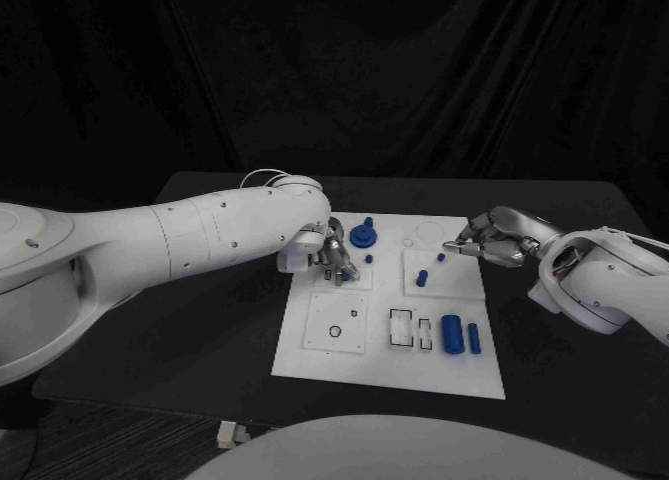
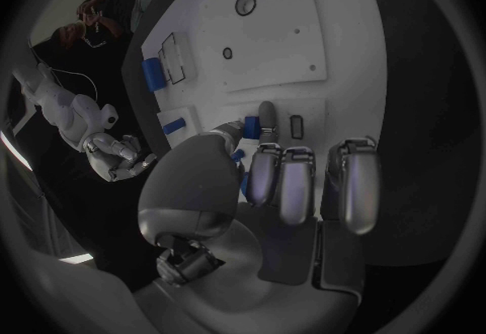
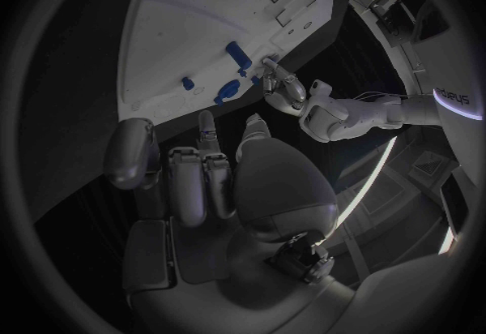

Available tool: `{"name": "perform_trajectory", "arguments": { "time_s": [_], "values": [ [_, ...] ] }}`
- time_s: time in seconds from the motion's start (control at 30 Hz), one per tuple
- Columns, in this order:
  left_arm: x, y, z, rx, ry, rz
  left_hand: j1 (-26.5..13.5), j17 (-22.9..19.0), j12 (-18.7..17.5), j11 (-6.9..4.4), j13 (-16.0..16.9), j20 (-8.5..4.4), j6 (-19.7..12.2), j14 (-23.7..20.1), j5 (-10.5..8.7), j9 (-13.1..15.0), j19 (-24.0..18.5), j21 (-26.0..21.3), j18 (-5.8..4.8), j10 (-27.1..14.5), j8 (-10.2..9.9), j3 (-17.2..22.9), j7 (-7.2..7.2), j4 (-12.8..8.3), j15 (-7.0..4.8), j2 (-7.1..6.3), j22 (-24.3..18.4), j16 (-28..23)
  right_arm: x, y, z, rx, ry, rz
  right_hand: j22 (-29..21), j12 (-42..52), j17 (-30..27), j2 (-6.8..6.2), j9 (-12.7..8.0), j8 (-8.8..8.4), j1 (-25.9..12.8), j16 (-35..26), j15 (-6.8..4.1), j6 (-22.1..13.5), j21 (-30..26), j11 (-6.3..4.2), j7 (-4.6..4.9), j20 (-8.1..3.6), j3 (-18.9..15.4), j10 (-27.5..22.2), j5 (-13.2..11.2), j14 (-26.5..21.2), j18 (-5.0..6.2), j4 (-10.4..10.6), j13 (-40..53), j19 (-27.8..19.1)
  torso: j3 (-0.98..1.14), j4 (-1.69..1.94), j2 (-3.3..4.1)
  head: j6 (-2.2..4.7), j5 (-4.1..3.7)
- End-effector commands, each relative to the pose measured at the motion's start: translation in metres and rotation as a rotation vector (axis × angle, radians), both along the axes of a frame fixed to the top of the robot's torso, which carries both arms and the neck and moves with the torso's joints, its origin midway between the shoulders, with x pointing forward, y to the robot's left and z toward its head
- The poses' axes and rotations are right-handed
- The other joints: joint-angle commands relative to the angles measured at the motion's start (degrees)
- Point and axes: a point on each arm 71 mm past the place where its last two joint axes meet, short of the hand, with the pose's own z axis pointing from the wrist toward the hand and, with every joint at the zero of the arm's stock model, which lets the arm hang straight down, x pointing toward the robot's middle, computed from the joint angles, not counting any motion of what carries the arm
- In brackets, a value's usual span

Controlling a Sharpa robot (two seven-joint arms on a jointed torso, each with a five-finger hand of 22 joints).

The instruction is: Assemble the parts on the task board

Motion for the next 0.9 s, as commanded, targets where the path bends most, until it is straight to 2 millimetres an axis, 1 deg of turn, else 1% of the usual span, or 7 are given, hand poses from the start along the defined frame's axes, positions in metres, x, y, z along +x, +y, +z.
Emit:
{"name": "perform_trajectory", "arguments": {
  "time_s": [0.03,0.13,0.3,0.6,0.7,0.8,0.9],
  "values": [
    [-0.0030,0.0005,-0.0072,-0.011,0.006,-0.008,1.01,10.35,-0.08,0.38,4.87,0.36,-1.26,4.20,2.11,0.01,1.76,-0.30,0.83,0.65,-0.60,0.04,0.34,-0.55,0.44,-0.02,12.34,-0.31,-0.0007,-0.0002,-0.0013,-0.005,0.007,-0.001,6.50,-0.35,6.01,0.12,0.05,0.34,0.30,-0.24,-0.33,-0.03,-0.21,-0.51,-0.26,-0.15,-0.36,5.33,0.26,3.85,0.97,-0.06,14.25,-0.30,0.00,0.00,0.01,-0.01,-0.05],
    [-0.0028,0.0008,-0.0070,-0.018,0.003,-0.007,1.66,10.35,-0.18,0.42,4.80,0.39,-1.53,4.19,4.85,-0.03,1.75,-0.30,0.83,0.55,-0.73,0.31,0.40,-0.83,0.47,-0.25,12.34,-0.31,-0.0007,-0.0003,-0.0013,-0.005,0.007,-0.002,6.50,-0.35,6.01,0.12,0.05,0.34,0.30,-0.24,-0.33,-0.03,-0.21,-0.51,-0.26,-0.15,-0.36,5.33,0.26,3.85,0.97,-0.06,14.25,-0.30,0.01,0.01,0.01,-0.01,-0.07],
    [-0.0026,0.0013,-0.0067,-0.028,-0.002,-0.007,2.15,10.45,-0.17,0.47,4.82,0.43,-1.75,4.21,7.44,-0.07,1.74,-0.31,0.83,0.49,-0.83,0.65,0.46,-0.98,0.52,-0.49,12.34,-0.19,-0.0008,-0.0004,-0.0013,-0.005,0.007,-0.002,6.50,-0.35,6.01,0.12,0.05,0.34,0.30,-0.24,-0.33,-0.03,-0.21,-0.51,-0.26,-0.15,-0.36,5.33,0.26,3.85,0.97,-0.06,14.25,-0.30,0.01,0.00,0.01,-0.01,-0.07],
    [-0.0029,0.0015,-0.0062,-0.043,-0.010,-0.007,1.38,10.73,0.20,0.61,5.13,0.49,-1.97,4.32,8.18,-0.05,1.82,-0.13,0.79,0.65,-0.87,0.30,0.66,-0.21,0.61,-0.94,12.39,0.13,-0.0008,0.0001,-0.0014,-0.004,0.007,-0.001,6.50,-0.35,6.01,0.12,0.05,0.34,0.30,-0.24,-0.33,-0.03,-0.21,-0.51,-0.26,-0.15,-0.36,5.33,0.26,3.85,0.97,-0.06,14.25,-0.30,0.01,0.00,0.00,-0.01,-0.01],
    [-0.0029,0.0016,-0.0061,-0.044,-0.012,-0.005,0.58,10.83,0.48,0.65,5.36,0.55,-1.92,4.36,7.84,0.08,1.88,0.03,0.76,0.78,-0.70,-0.08,0.67,0.69,0.66,-1.05,12.43,0.26,-0.0008,0.0003,-0.0014,-0.004,0.007,0.000,6.50,-0.35,6.01,0.12,0.05,0.34,0.30,-0.24,-0.33,-0.03,-0.21,-0.51,-0.26,-0.15,-0.36,5.33,0.26,3.85,0.97,-0.06,14.25,-0.30,0.01,0.01,0.01,-0.01,0.03],
    [-0.0029,0.0019,-0.0060,-0.044,-0.013,-0.003,0.03,10.90,0.61,0.64,5.46,0.57,-1.86,4.40,6.50,0.28,1.93,0.12,0.75,0.84,-0.45,-0.46,0.63,1.44,0.66,-1.11,12.45,0.35,-0.0008,0.0003,-0.0015,-0.004,0.007,0.000,6.48,-0.35,5.99,0.18,0.11,0.36,0.27,-0.27,-0.34,-0.03,-0.32,-0.51,-0.26,-0.16,-0.58,5.33,0.24,3.85,0.97,-0.04,14.25,-0.24,0.01,0.01,0.02,-0.01,0.01],
    [-0.0029,0.0024,-0.0061,-0.042,-0.014,-0.001,-1.14,10.99,0.73,0.66,5.54,0.60,-1.88,4.43,2.70,0.55,1.97,0.22,0.73,0.88,-0.13,-1.27,0.64,1.82,0.68,-0.87,12.48,0.46,-0.0008,0.0004,-0.0015,-0.004,0.008,0.000,6.48,-0.35,5.99,0.18,0.11,0.36,0.27,-0.27,-0.34,-0.03,-0.32,-0.51,-0.26,-0.16,-0.58,5.33,0.24,3.85,0.97,-0.04,14.25,-0.24,0.00,0.01,0.01,-0.01,0.05]
  ]
}}
